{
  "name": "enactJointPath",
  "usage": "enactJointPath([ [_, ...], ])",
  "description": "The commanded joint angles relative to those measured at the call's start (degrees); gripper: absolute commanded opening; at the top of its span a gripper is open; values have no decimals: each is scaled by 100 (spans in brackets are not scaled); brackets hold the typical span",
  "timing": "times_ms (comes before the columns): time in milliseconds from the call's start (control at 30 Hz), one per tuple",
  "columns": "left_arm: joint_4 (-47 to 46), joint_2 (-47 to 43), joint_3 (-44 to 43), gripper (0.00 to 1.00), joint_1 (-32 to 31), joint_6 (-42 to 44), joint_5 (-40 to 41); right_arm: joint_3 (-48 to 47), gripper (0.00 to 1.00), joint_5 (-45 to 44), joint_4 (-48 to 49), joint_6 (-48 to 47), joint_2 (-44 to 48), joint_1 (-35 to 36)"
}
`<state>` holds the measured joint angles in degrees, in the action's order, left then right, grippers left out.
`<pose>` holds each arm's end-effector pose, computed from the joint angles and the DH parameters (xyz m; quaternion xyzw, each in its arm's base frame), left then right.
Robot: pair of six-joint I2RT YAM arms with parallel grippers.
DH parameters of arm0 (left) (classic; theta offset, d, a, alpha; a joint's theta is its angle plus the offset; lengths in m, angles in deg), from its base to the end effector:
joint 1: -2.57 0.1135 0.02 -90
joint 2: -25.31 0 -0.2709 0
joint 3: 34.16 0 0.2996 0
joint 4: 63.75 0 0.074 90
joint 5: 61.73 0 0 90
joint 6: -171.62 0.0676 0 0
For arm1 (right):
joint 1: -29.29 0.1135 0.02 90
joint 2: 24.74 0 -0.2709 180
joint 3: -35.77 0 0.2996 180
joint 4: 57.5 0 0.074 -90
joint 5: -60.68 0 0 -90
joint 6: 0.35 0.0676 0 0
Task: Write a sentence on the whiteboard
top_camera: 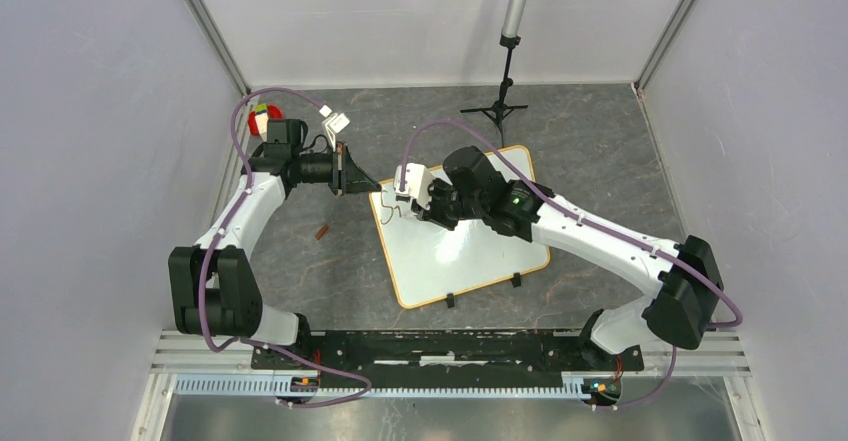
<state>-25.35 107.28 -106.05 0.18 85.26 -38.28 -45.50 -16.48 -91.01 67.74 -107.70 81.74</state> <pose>0.3411 -0.0763 0.2538 0.2353 0.7705 -0.5098 0.3019 0.2322 0.3268 0.2929 -0.5742 0.6718 0.2162 0.4150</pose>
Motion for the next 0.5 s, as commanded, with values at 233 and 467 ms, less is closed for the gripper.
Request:
enactJointPath([
  [233, -180, -64, -8, 2, -25, -108, -8, -523, 0, -344, -35, 54, -67, -142],
  [467, -185, -41, -48, 3, -26, -113, -6, -419, 0, -371, -63, 38, -59, -205],
])
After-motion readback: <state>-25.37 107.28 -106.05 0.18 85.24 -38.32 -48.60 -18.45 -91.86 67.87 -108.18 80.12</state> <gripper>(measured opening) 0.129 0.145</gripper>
